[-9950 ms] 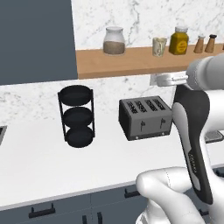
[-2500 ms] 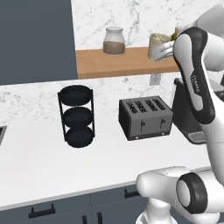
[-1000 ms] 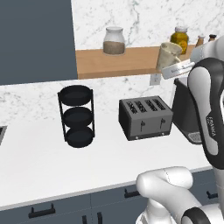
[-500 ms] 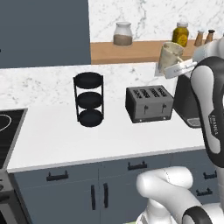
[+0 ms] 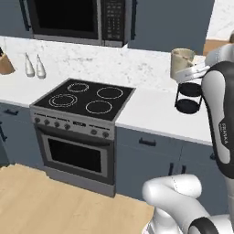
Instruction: Gather all objects into one cabinet and sort the glasses and bowls to opposite sides.
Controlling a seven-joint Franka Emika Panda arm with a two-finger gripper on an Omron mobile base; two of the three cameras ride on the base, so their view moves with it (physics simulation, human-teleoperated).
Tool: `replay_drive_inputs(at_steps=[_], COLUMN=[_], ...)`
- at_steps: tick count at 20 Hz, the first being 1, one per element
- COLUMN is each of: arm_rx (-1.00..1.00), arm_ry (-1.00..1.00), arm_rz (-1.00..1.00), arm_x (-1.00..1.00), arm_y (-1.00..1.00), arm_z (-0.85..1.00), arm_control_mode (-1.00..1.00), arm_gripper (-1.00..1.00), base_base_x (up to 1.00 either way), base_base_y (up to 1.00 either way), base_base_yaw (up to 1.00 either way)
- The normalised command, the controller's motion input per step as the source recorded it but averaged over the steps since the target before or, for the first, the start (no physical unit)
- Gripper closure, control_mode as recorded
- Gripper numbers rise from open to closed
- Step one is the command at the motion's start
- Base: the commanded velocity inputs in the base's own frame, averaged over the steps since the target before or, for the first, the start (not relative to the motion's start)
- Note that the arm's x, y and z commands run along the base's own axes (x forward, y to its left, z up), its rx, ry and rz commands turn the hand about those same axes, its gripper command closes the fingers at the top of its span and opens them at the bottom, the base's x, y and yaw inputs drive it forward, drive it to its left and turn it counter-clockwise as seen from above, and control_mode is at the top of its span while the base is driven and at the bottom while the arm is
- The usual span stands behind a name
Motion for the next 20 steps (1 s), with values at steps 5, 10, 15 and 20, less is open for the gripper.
replay_drive_inputs(at_steps=[5,10,15,20], arm_rx=[0.0,0.0,0.0,0.0], arm_ry=[0.0,0.0,0.0,0.0], arm_rz=[0.0,0.0,0.0,0.0], arm_x=[0.0,0.0,0.0,0.0], arm_y=[0.0,0.0,0.0,0.0], arm_z=[0.0,0.0,0.0,0.0], arm_control_mode=[1.0,1.0,1.0,1.0], arm_gripper=[1.0,1.0,1.0,1.0], base_base_x=[-0.25,0.25,0.2,0.2], base_base_y=[0.56,0.46,0.0,0.0], base_base_yaw=[0.95,0.86,0.24,0.0])
